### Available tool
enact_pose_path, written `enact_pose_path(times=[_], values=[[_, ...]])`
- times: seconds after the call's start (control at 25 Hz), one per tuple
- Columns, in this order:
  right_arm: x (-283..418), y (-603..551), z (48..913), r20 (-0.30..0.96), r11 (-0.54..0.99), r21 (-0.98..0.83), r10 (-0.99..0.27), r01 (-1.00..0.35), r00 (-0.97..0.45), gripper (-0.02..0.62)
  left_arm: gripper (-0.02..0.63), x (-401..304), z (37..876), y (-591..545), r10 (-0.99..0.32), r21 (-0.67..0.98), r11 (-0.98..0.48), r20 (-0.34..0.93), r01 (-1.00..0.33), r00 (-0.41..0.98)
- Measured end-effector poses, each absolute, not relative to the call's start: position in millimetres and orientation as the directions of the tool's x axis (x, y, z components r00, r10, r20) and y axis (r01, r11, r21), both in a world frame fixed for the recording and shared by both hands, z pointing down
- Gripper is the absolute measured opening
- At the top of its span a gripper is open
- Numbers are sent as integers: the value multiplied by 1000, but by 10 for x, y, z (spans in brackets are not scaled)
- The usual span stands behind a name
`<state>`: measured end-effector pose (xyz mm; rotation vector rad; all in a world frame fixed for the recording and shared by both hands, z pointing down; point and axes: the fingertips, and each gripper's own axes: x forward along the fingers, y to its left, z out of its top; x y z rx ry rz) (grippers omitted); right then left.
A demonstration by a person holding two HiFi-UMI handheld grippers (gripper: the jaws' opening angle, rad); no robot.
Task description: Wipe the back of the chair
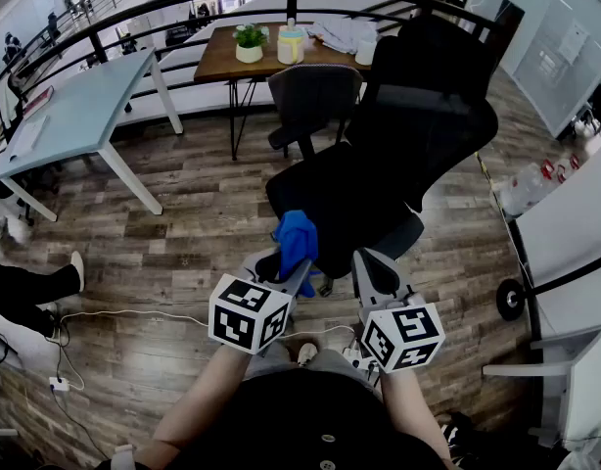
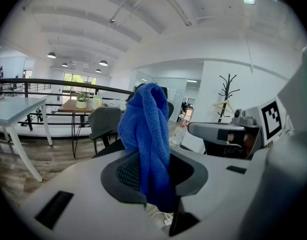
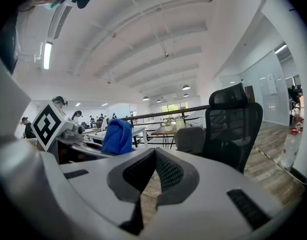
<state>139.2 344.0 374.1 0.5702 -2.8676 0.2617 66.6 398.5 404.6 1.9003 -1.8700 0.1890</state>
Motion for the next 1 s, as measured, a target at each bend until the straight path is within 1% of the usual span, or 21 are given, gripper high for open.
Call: enact_pose_path(times=[0.32,0.64,0.8,1.0], values=[[1230,3389,3739,244,932,-101,-316,-348,-917,26,110,496,4029,3873,-911,196,67,411,-978,20],[1174,3329,3756,221,951,-148,-237,-272,-946,28,110,483,3946,3693,-936,230,78,352,-970,8],[1222,3223,3787,225,951,-149,-234,-271,-946,28,110,478,3991,3627,-939,246,105,342,-964,-15],[1230,3021,3810,223,941,-172,-252,-292,-942,28,110,450,4051,3450,-933,241,90,361,-966,3]])
